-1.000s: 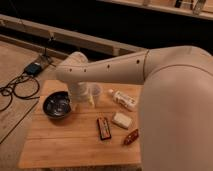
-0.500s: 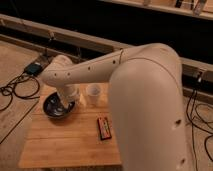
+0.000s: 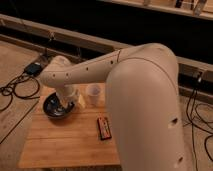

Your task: Push the ceramic bowl across the table

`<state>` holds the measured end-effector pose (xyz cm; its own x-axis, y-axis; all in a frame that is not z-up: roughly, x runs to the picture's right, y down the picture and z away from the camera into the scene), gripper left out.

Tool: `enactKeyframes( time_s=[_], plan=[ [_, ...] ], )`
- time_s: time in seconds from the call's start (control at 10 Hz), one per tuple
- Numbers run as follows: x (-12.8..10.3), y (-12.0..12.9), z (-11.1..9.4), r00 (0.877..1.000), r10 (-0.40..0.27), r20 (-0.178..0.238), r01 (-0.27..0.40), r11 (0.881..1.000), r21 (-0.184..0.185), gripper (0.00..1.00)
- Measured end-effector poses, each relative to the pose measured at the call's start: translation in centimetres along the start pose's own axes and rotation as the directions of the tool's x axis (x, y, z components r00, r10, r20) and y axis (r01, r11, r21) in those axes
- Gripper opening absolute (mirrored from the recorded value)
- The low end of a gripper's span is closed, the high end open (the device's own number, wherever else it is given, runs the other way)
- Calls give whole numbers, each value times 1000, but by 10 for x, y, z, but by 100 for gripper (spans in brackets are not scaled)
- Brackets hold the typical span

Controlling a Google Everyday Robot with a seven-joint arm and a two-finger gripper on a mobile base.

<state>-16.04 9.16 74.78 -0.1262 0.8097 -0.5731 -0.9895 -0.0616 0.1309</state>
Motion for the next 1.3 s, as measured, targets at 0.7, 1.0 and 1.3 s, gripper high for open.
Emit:
enactKeyframes(
  time_s=[0.7, 1.0, 1.3],
  plan=[
    [-12, 49, 18, 995, -91, 37, 96, 978, -186, 65],
    [-3, 72, 31, 955, -289, 66, 295, 905, -305, 65],
    [11, 65, 43, 879, -474, 46, 466, 837, -288, 65]
  ],
)
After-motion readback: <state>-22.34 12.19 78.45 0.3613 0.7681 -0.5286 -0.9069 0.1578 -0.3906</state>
